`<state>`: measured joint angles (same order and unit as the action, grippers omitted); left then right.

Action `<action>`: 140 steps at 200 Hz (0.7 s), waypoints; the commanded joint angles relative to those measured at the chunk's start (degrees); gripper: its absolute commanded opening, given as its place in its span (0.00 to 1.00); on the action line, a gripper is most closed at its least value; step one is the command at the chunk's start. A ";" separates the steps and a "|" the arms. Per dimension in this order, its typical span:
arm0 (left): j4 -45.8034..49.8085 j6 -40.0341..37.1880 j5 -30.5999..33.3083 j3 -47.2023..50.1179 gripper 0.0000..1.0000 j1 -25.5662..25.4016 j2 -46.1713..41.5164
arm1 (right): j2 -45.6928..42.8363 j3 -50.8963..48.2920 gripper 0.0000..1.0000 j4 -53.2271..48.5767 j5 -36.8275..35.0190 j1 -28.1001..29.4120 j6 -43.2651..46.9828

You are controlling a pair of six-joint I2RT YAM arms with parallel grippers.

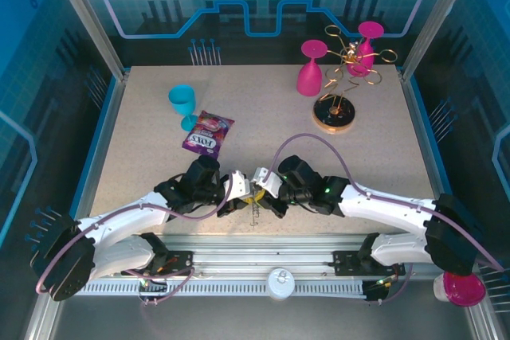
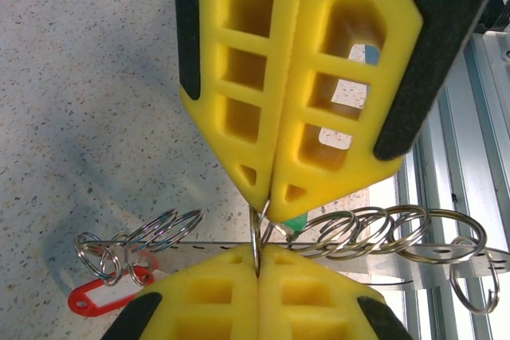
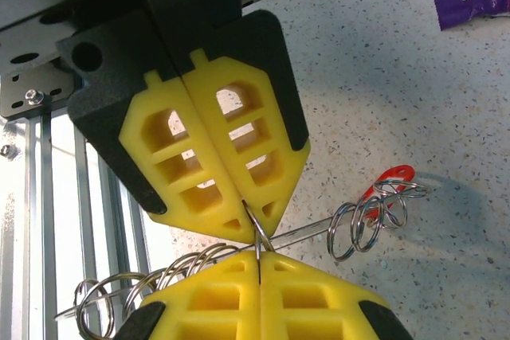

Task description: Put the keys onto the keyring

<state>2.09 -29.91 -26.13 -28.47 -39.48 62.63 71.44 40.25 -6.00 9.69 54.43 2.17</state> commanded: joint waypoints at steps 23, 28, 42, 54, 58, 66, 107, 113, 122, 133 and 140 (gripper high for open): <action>-1.38 -1.01 -3.45 -1.94 0.00 -0.31 -0.67 | 1.13 2.38 0.00 1.69 -4.36 0.45 -3.35; -1.23 -1.20 -3.43 -1.94 0.00 -0.24 -0.60 | 1.19 2.38 0.00 1.69 -4.70 0.40 -3.38; -0.95 -1.51 -3.46 -2.03 0.00 -0.33 -0.68 | 1.35 2.77 0.00 1.61 -5.33 0.49 -3.73; -0.89 -1.71 -3.52 -2.03 0.00 -0.40 -0.80 | 1.70 3.07 0.00 1.32 -5.62 0.49 -4.09; -0.86 -1.85 -3.55 -2.03 0.00 -0.33 -0.90 | 1.84 3.18 0.00 1.26 -5.73 0.50 -4.13; -0.77 -2.02 -3.47 -1.96 0.00 -0.38 -0.87 | 2.01 3.33 0.00 1.24 -5.82 0.49 -4.49; -0.38 -2.69 -3.12 -2.03 0.00 -0.40 -0.86 | 2.44 3.61 0.00 2.23 -6.53 0.71 -6.34; -0.33 -2.76 -3.11 -2.03 0.00 -0.37 -0.87 | 2.40 3.53 0.00 2.62 -6.53 0.83 -6.65; -0.31 -2.75 -3.18 -2.08 0.00 -0.39 -1.01 | 2.47 3.43 0.00 3.07 -6.61 0.98 -7.06; -0.41 -2.70 -3.28 -1.95 0.00 -0.36 -1.11 | 2.46 3.26 0.00 3.68 -6.58 1.02 -7.40; -0.41 -2.71 -3.28 -1.94 0.00 -0.41 -1.18 | 2.37 3.04 0.00 4.31 -6.47 0.98 -7.56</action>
<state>2.39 -30.55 -24.60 -28.47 -39.16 62.63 73.21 41.80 -6.55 6.39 55.20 -3.31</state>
